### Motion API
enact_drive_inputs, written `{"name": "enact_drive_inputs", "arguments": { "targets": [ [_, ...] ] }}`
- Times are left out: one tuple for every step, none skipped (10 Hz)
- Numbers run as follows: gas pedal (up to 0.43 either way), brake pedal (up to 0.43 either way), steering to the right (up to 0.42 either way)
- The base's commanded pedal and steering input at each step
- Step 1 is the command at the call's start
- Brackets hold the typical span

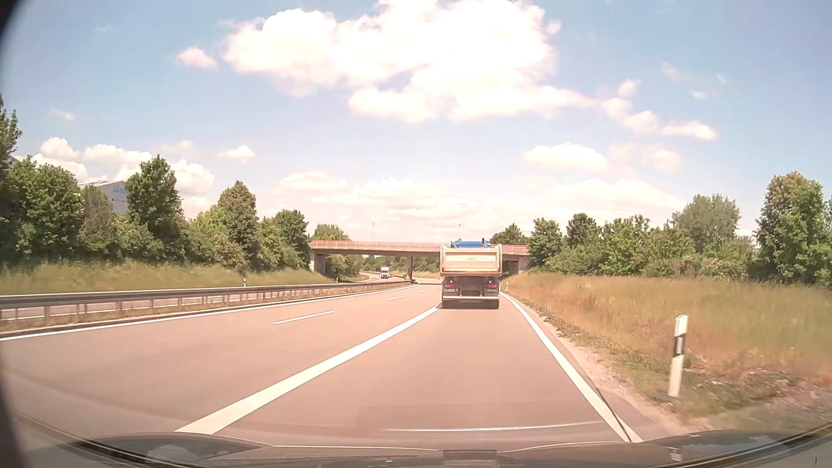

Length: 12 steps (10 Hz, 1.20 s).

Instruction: Follow the waypoints while adhering to traffic rules and regulations

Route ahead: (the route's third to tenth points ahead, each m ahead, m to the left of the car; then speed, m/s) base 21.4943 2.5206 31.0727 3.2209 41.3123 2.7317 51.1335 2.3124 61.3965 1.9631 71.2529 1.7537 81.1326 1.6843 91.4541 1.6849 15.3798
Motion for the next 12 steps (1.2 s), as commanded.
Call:
{"name": "enact_drive_inputs", "arguments": {
  "targets": [
    [0.299,0.012,0.036],
    [0.311,0.012,0.029],
    [0.311,0.012,0.024],
    [0.319,0.012,0.018],
    [0.319,0.012,0.017],
    [0.331,0.012,0.017],
    [0.350,0.012,0.016],
    [0.358,0.012,0.016],
    [0.358,0.012,0.015],
    [0.370,0.012,0.011],
    [0.370,0.012,0.008],
    [0.370,0.012,0.006]
  ]
}}
